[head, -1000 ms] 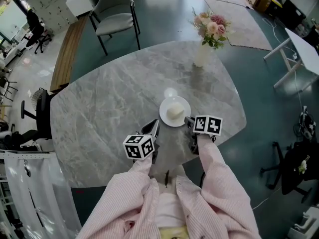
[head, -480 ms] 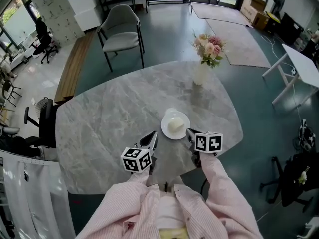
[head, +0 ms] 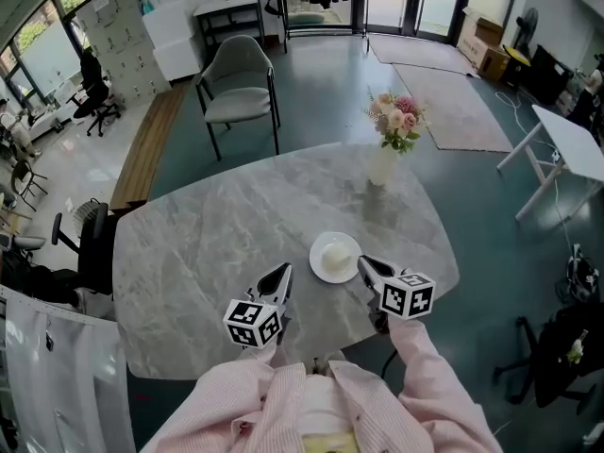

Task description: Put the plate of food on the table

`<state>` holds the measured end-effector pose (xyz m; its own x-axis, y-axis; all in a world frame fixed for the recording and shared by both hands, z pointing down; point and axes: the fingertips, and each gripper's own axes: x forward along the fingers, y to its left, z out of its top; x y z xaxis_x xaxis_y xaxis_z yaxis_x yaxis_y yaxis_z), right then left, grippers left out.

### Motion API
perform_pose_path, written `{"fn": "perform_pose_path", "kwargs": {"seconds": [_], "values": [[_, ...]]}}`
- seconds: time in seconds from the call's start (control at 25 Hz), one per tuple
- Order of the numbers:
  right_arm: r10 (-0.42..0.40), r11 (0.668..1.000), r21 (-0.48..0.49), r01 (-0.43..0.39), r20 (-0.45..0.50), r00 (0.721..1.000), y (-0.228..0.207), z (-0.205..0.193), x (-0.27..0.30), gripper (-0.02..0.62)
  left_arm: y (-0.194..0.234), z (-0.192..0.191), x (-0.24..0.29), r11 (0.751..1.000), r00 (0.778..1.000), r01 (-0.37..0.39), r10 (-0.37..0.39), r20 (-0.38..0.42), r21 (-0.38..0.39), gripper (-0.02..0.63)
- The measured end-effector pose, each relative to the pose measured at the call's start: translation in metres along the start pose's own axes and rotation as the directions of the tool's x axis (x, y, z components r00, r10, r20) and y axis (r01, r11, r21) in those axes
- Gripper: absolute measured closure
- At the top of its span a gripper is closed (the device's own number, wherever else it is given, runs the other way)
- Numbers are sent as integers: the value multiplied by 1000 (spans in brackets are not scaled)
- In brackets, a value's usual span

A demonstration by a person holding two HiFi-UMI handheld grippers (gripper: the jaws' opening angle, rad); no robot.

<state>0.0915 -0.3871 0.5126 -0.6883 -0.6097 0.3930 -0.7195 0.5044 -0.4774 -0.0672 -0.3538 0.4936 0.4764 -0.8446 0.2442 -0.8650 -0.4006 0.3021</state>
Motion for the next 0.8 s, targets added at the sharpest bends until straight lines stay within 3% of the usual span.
{"fn": "perform_pose_path", "kwargs": {"seconds": [0.32,0.48,0.8], "values": [[34,999,-39,-28,162,986,15,27,-17,589,6,26,-15,998,996,-43,39,81,42,611],[32,993,-121,-4,233,972,20,38,-24,591,13,36,-22,995,989,-85,77,124,58,611],[13,989,-143,31,300,954,22,50,-36,591,20,51,-32,989,979,-129,116,167,73,611]]}}
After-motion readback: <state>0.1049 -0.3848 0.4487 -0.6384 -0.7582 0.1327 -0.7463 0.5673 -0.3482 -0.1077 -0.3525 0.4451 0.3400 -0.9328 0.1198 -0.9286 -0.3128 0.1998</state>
